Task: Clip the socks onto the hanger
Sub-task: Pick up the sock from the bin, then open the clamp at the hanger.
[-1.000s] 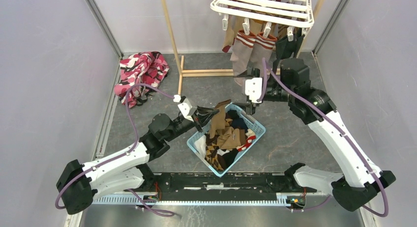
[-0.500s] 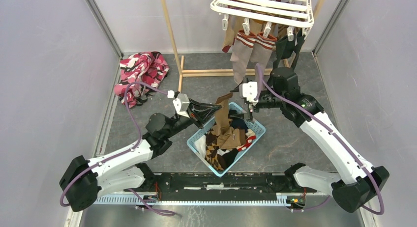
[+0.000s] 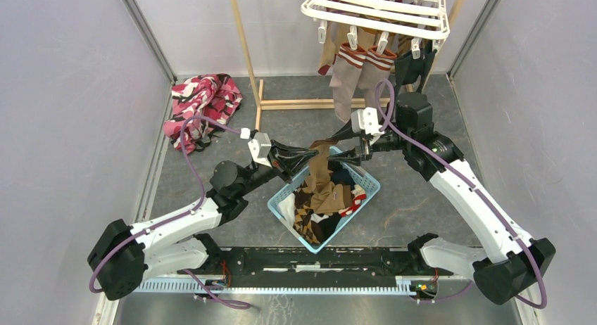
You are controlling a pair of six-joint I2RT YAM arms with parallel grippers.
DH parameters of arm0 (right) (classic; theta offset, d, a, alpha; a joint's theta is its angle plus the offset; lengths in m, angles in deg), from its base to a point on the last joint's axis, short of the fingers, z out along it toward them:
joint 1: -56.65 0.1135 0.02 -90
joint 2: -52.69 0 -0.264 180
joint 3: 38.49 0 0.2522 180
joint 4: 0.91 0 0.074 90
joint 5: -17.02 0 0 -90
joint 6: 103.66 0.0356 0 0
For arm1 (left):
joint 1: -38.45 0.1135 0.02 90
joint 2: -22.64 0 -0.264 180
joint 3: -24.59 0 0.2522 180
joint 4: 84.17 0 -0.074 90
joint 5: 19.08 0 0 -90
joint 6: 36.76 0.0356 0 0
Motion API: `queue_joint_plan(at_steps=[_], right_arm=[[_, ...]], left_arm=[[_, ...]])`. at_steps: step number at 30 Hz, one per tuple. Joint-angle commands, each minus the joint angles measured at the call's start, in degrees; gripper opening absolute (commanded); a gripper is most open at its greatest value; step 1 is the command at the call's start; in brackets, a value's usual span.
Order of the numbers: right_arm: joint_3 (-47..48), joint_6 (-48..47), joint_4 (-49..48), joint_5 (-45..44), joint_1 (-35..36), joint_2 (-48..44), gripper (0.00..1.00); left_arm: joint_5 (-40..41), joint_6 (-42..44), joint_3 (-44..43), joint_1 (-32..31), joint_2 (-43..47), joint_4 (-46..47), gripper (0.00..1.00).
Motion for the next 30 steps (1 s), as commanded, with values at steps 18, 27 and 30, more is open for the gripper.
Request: queue_joint_plan(at_steps=[18, 27, 30], right_arm=[[-8.71, 22.79, -24.21, 7.01, -4.42, -3.11, 0.32], [-8.85, 23.54, -25.48, 6.63, -4.61, -4.41, 0.00], [-6.43, 16.24, -17.58, 3.02, -5.14, -5.22, 0.00]], left_arm=[[-3.35, -9.43, 1.66, 0.99, -2.22, 10.26, 0.02], [-3.77, -11.69, 1.76, 1.30, -4.28, 13.25, 0.02], [-2.71, -11.67, 1.97, 2.05, -3.65, 11.79, 0.04]])
